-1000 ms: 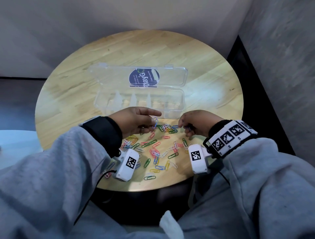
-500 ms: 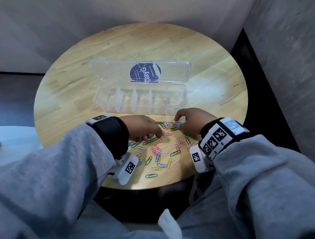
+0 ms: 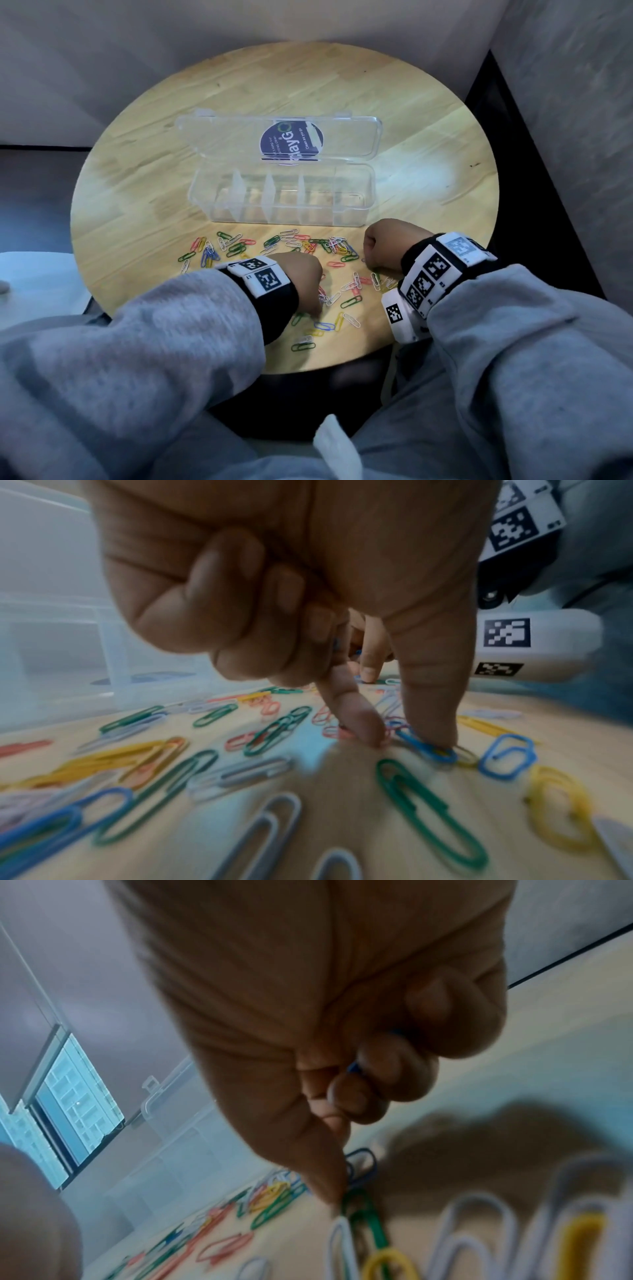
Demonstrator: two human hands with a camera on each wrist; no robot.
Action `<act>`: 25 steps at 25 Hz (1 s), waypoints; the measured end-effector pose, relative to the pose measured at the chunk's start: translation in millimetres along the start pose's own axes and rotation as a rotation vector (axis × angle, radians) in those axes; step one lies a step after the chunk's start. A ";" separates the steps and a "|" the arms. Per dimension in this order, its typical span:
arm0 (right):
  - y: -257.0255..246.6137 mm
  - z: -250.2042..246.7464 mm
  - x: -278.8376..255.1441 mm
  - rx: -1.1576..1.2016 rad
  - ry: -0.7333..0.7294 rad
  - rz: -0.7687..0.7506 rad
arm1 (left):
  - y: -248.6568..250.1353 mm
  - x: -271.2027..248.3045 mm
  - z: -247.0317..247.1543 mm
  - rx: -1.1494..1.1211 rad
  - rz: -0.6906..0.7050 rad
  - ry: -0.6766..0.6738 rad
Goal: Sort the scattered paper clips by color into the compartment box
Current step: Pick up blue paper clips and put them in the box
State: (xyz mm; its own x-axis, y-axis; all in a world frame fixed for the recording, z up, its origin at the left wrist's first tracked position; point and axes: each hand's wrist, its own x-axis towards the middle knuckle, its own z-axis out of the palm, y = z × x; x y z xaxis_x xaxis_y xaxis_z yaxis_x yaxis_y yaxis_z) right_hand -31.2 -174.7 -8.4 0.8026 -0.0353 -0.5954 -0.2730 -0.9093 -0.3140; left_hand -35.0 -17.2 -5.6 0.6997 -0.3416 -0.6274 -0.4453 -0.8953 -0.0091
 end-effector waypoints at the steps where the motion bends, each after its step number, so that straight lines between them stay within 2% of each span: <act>1: 2.0 -0.7 -1.5 0.031 -0.006 0.001 | -0.2 0.5 0.7 0.004 -0.006 0.008; 6: 7.7 -7.6 -7.9 0.188 -0.026 -0.104 | -4.1 2.7 3.5 -0.043 -0.006 -0.005; 9: 6.5 -3.7 -11.8 0.387 -0.102 -0.198 | -13.0 0.6 4.3 -0.184 -0.005 -0.011; 11: 4.5 -0.3 -13.0 0.434 -0.171 -0.242 | -23.8 -2.3 0.9 -0.303 -0.006 -0.029; 14: -1.1 5.4 -13.6 0.456 -0.238 -0.212 | -39.1 -10.1 -10.0 -0.526 0.008 -0.047; 19: -14.4 17.6 -16.1 0.469 -0.325 -0.192 | -57.9 -21.1 -14.3 -1.116 -0.009 -0.046; 21: -19.5 19.6 -20.1 0.365 -0.296 -0.256 | -63.2 -23.0 -14.2 -1.249 -0.024 -0.043; 25: -33.6 23.7 -28.8 -0.064 -0.218 -0.429 | -66.6 -27.7 -16.8 -1.433 -0.073 -0.036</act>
State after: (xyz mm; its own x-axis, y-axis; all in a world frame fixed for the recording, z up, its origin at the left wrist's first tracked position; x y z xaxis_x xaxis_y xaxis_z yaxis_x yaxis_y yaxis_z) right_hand -57.8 -133.4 1.8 0.7037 0.4300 -0.5655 0.0968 -0.8466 -0.5234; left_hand -15.4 47.1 25.5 0.6722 -0.2952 -0.6789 0.5420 -0.4285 0.7229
